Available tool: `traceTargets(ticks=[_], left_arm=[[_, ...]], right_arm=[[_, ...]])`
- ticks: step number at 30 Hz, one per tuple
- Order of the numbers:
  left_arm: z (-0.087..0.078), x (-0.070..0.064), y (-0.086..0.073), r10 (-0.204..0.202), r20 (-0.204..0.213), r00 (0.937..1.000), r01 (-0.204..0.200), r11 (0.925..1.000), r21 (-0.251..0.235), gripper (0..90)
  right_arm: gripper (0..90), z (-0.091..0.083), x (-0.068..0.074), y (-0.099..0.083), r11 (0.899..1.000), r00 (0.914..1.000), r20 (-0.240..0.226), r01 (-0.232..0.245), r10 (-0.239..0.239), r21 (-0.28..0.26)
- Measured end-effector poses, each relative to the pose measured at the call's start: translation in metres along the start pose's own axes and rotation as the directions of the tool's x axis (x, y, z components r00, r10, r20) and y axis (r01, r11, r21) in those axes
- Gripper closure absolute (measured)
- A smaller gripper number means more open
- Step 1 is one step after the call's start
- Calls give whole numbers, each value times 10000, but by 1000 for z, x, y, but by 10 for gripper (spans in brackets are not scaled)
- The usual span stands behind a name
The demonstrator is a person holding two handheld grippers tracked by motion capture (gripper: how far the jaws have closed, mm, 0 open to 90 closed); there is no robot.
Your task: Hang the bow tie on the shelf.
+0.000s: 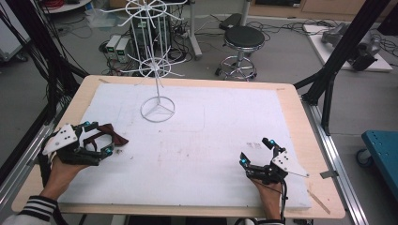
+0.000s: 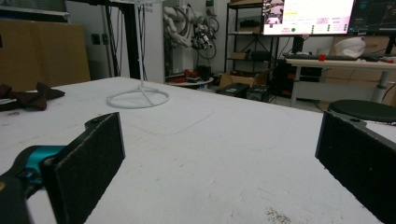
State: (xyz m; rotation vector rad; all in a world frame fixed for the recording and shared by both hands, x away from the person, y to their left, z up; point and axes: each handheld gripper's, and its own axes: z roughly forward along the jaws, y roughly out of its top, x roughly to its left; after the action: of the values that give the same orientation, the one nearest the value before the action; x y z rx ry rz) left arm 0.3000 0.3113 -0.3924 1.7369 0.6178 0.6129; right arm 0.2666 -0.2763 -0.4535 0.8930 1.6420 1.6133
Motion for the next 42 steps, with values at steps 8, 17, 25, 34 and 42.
traceTargets(ticks=[8,17,25,34,42], left_arm=[[9,8,23,819,415,9958,-858,9909,1034,24],[22,31,41,763,1579,9845,-1198,9502,2876,23],[29,52,40,720,1650,9837,-1266,9282,3498,24],[45,70,29,890,1667,9820,-1548,8849,4394,23],[57,69,26,1045,2154,9709,-2005,8463,4935,24]], right_arm=[[6,0,0,0,10000,10000,-32,-64,63,-20],[6,0,0,0,10000,10000,-39,-74,74,-3],[6,0,0,0,10000,10000,-42,-69,69,-4],[6,0,0,0,10000,10000,-35,-81,81,-3],[6,-1,0,0,9999,9999,-29,-117,117,6]])
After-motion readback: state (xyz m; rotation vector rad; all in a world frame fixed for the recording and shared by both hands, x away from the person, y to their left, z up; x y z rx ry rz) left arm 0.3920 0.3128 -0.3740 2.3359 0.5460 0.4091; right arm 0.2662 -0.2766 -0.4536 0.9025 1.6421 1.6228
